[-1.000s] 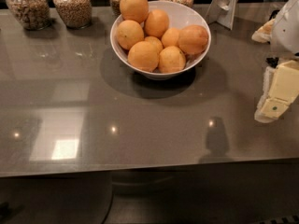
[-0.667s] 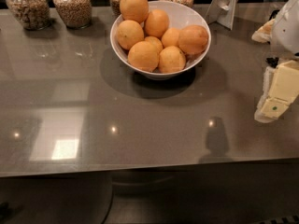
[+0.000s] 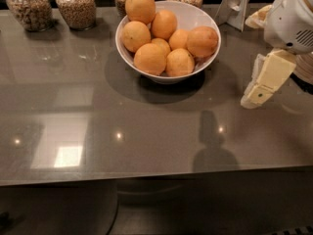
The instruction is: Pick orange from white bowl
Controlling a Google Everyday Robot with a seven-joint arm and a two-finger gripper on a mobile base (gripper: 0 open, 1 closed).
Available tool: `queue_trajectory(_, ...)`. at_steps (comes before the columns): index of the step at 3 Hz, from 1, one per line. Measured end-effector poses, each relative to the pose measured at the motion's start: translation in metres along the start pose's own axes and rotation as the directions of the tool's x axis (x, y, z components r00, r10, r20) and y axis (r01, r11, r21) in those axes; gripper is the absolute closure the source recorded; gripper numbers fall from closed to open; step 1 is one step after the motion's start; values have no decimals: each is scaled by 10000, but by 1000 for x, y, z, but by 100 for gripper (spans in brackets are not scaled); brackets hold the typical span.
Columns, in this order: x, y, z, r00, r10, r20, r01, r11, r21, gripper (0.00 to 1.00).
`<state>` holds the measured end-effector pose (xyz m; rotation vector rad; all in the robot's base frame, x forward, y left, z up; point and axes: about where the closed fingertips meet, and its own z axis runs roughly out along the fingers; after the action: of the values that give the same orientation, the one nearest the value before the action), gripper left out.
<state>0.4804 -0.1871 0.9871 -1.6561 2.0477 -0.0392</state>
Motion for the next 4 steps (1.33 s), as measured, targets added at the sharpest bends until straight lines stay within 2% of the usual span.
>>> queue_trajectory(1, -27, -30, 12, 9943, -141, 1054, 93, 9989, 459, 0)
queue_trajectory(2, -50, -75, 26, 9767, -40, 2146, -149, 9962, 862, 0)
queue_trajectory(3, -50, -75, 26, 9766, -42, 2150, -148, 9961, 867, 0)
queue_trajectory(4, -57, -93, 31, 9700, -119, 2428, -184, 9924, 1220, 0)
